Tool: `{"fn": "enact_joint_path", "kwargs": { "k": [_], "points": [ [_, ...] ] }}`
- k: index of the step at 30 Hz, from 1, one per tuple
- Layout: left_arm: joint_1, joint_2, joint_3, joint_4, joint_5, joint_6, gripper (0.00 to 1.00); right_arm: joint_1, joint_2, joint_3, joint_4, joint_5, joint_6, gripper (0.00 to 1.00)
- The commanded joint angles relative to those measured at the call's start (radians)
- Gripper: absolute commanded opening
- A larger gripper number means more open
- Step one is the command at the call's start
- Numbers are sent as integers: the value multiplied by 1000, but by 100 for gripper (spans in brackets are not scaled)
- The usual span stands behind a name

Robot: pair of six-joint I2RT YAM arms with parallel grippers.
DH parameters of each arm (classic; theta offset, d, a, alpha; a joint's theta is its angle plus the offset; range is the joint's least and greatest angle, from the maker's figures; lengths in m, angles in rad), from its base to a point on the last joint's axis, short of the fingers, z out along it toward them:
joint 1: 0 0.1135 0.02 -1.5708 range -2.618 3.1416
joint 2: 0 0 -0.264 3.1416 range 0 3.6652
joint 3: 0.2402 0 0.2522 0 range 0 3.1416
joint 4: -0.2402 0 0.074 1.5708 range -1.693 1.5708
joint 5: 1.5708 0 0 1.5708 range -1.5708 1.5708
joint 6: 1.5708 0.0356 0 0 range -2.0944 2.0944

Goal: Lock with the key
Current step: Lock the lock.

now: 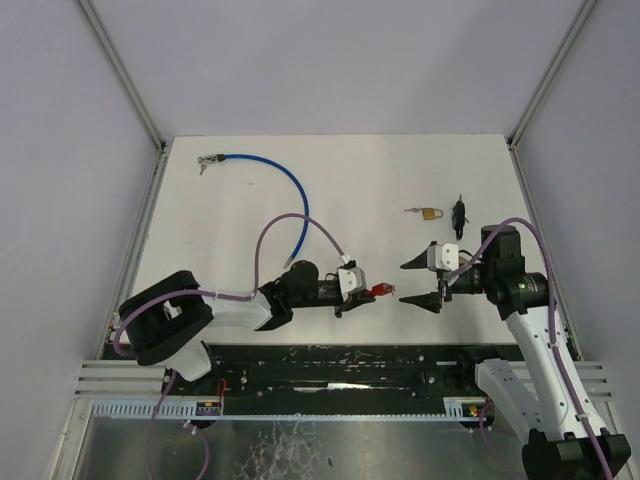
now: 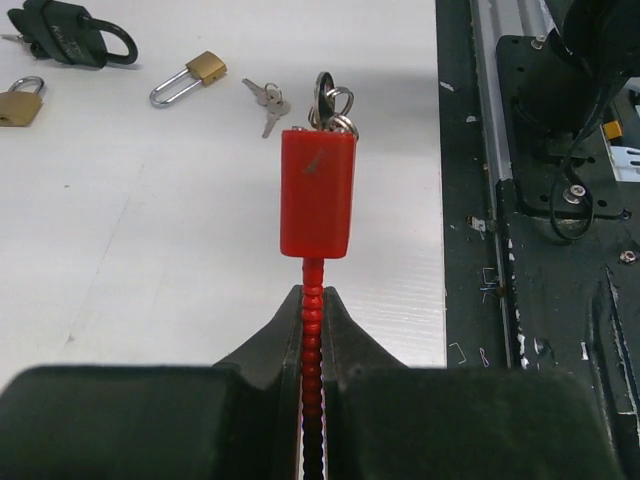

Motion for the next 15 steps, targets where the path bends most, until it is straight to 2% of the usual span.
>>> {"fn": "enact_joint_path", "kwargs": {
  "k": [1, 5, 7, 11, 13, 15],
  "points": [
    [-9, -57, -13, -22, -49, 0, 0, -11, 16, 21, -71, -149, -117, 74],
    [-9, -83, -23, -36, -56, -32, 0, -8, 79, 39, -159, -190, -238, 76],
    [-10, -101, -26, -47, -53, -53, 0, -9, 143, 120, -285, -155, -395, 78],
    [-12, -130, -28, -84, -37, -72, 0, -9, 227, 191, -457, -168, -539, 78],
    [-16, -140, -32, -102, -49, -68, 0, -8, 232, 160, -438, -139, -541, 76],
    [-21, -142, -37, -107, -61, -65, 0, -8, 214, 108, -341, -112, -443, 72]
  ]
}}
